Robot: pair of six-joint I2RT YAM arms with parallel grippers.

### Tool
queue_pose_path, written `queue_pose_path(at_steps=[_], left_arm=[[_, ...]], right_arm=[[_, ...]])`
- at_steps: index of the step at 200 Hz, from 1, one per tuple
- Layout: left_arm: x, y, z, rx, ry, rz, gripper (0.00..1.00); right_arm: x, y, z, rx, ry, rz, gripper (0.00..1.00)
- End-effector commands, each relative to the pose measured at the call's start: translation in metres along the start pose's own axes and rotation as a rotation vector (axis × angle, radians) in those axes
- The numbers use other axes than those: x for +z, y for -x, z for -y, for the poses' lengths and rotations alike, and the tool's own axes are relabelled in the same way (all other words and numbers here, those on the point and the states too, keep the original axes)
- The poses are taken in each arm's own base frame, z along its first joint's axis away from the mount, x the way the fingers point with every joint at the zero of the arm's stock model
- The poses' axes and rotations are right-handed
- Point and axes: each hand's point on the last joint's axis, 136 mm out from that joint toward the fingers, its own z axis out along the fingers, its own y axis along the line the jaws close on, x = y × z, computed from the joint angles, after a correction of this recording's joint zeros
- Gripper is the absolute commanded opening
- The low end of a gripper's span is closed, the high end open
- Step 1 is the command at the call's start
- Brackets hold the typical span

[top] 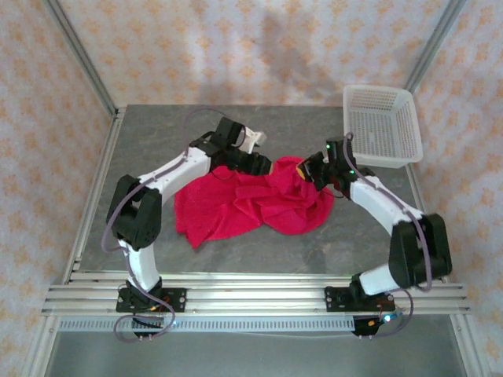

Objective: Fold the inside-out t-shirt

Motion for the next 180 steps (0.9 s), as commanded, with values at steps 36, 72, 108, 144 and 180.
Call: queue_pose_path(at_steps=[36,72,108,144,180], left_arm=[[0.053,-0.033,0.006,0.25,0.04,-0.098,0.41],[0.073,-0.031,-0.001,0.254,0.051,-0.104,0.51],[0.082,-0.018,-0.009,0.256,0.088,-0.052,0.58],[0.089,-0.009,0.001,0.231,0.029,-0.013,0.75],[0.102,-0.01,-0.001,0.214,0.021,-0.041,0.51]], right_arm=[[-0.003,0.008,-0.019,0.003,0.063,-0.007,0.0],[-0.005,0.01,-0.017,0.006,0.06,-0.002,0.0],[-0.007,0.01,-0.021,0.003,0.071,-0.003,0.0],[-0.008,0.011,-0.021,-0.001,0.071,0.0,0.0],[-0.008,0.01,-0.021,0.006,0.077,-0.002,0.0]])
